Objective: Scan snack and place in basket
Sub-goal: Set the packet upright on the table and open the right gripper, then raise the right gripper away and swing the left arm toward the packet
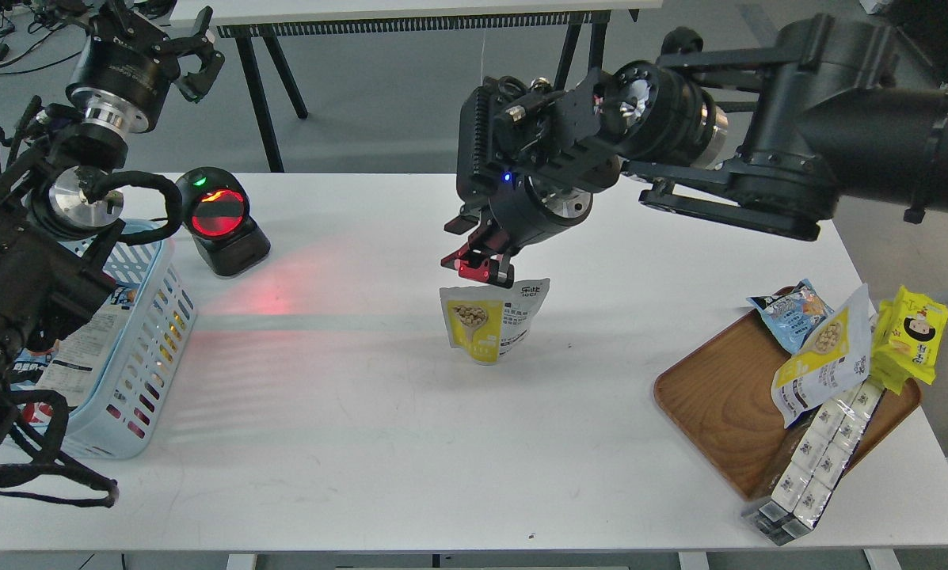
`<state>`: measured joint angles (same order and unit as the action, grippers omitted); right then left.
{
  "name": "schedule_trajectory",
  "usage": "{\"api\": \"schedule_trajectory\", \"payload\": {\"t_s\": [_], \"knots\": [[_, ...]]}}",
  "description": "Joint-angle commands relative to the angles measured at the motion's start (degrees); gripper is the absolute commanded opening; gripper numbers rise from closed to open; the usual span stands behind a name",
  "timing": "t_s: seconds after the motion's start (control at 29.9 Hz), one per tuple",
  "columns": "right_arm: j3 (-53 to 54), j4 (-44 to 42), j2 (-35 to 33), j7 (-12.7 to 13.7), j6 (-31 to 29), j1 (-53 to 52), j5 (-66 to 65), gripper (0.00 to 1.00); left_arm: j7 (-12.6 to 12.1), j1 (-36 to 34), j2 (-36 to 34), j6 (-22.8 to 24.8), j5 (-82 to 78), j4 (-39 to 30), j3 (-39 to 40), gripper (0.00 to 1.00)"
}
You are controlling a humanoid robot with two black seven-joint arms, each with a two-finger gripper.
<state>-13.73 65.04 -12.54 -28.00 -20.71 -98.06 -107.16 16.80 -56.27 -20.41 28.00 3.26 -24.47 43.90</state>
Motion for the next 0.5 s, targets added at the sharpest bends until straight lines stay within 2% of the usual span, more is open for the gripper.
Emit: {"api": "schedule_trajectory", "payload": {"t_s": [0.0,0.2,0.37,0.47], "knots": [[4.5,0.3,-4.1,0.0,-1.6,0.2,3.0,0.96,-0.1,-0.2,0.0,0.0,0.0,0.0,-0.1,1.00],[10.8,0.2,-10.7,0.0,-1.6,2.6,10.6,0.97,-0.5,-0.9,-1.6,0.0,-0.3,-0.9,-0.1,1.00],[13.4,2.5,-16.6,0.0,-1.4,4.9,18.6,0.98,-1.2,-3.8,-5.4,0.0,-1.1,-10.4,-0.6,1.00],[14.3,1.9,-19.3,0.0,-0.9,7.0,22.4,0.98,-1.2,-4.8,-7.2,0.0,-6.2,-12.7,-0.6,1.00]]}}
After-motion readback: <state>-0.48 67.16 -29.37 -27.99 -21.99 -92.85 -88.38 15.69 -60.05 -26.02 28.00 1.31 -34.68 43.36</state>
